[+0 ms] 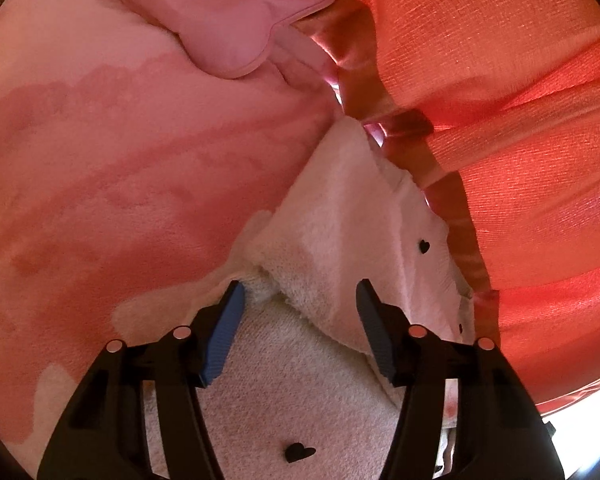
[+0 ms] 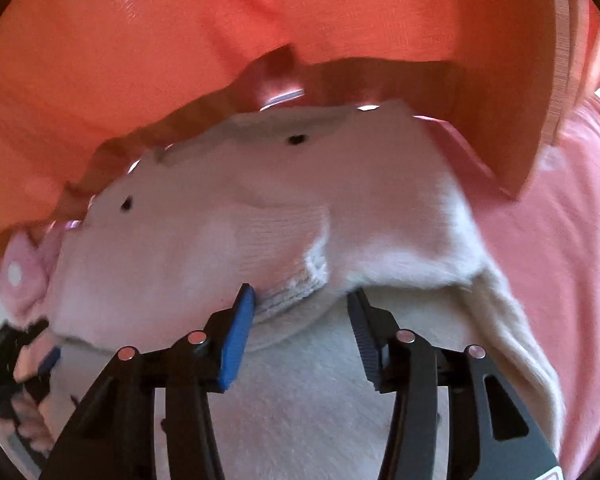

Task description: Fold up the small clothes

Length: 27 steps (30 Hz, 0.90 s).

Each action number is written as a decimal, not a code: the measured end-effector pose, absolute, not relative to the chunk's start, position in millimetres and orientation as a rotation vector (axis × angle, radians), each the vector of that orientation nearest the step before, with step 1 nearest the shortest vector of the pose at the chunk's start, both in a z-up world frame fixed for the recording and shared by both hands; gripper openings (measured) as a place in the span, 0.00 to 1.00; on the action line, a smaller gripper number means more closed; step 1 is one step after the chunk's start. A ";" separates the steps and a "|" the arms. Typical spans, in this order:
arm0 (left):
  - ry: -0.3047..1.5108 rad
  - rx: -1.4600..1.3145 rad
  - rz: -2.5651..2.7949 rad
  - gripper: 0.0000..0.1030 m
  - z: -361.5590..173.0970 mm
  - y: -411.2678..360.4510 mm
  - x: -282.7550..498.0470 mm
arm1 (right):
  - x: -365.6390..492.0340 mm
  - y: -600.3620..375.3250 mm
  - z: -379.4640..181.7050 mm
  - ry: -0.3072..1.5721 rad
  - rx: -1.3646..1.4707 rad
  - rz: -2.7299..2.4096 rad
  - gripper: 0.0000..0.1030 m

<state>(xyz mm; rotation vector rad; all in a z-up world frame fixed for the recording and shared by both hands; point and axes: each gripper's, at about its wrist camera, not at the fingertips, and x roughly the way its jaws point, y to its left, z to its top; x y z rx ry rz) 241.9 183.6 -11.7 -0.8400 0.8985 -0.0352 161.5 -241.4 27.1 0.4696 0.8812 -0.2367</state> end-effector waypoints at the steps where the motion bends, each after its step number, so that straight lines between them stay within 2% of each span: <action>1: 0.899 -0.840 -0.035 0.54 -11.8 183.4 242.3 | 157.3 -248.5 34.6 0.837 0.491 -0.247 0.46; 3: 0.900 -0.831 -0.033 0.54 -11.7 182.3 242.5 | 155.0 -256.2 42.1 0.791 0.509 -0.236 0.47; 5: 0.900 -0.817 -0.032 0.54 -11.5 180.8 242.6 | 159.9 -261.7 32.7 0.813 0.523 -0.215 0.56; 11: 0.899 -0.805 -0.032 0.54 -11.6 180.3 242.6 | 173.4 -258.2 -18.2 0.920 0.593 -0.134 0.56; 12: 0.899 -0.801 -0.031 0.53 -11.6 180.0 242.6 | 173.1 -254.7 -17.8 0.905 0.561 -0.137 0.53; 14: 0.902 -0.784 -0.016 0.46 -11.6 179.6 242.2 | 179.3 -243.0 -10.6 0.918 0.521 -0.079 0.08; 16: 0.910 -0.762 0.004 0.33 -12.6 180.1 243.3 | 177.6 -237.2 16.6 0.842 0.522 -0.037 0.07; 17: 0.912 -0.761 0.008 0.28 -14.0 182.0 243.6 | 173.0 -232.5 47.2 0.754 0.495 0.005 0.06; 20: 0.920 -0.772 0.001 0.25 -16.9 186.9 244.6 | 150.2 -234.4 115.3 0.515 0.473 0.086 0.06; 21: 0.921 -0.771 0.000 0.25 -16.9 187.3 244.7 | 147.3 -237.6 122.1 0.478 0.449 0.072 0.06; 24: 0.921 -0.744 0.006 0.26 -16.1 184.7 243.9 | 171.7 -259.5 70.7 0.629 0.354 -0.091 0.05; 26: 0.922 -0.696 0.014 0.26 -14.6 179.9 243.6 | 188.6 -287.2 3.8 0.838 0.438 -0.180 0.05; 27: 0.922 -0.682 0.017 0.26 -14.3 178.2 243.3 | 188.4 -293.8 -5.5 0.856 0.489 -0.171 0.05</action>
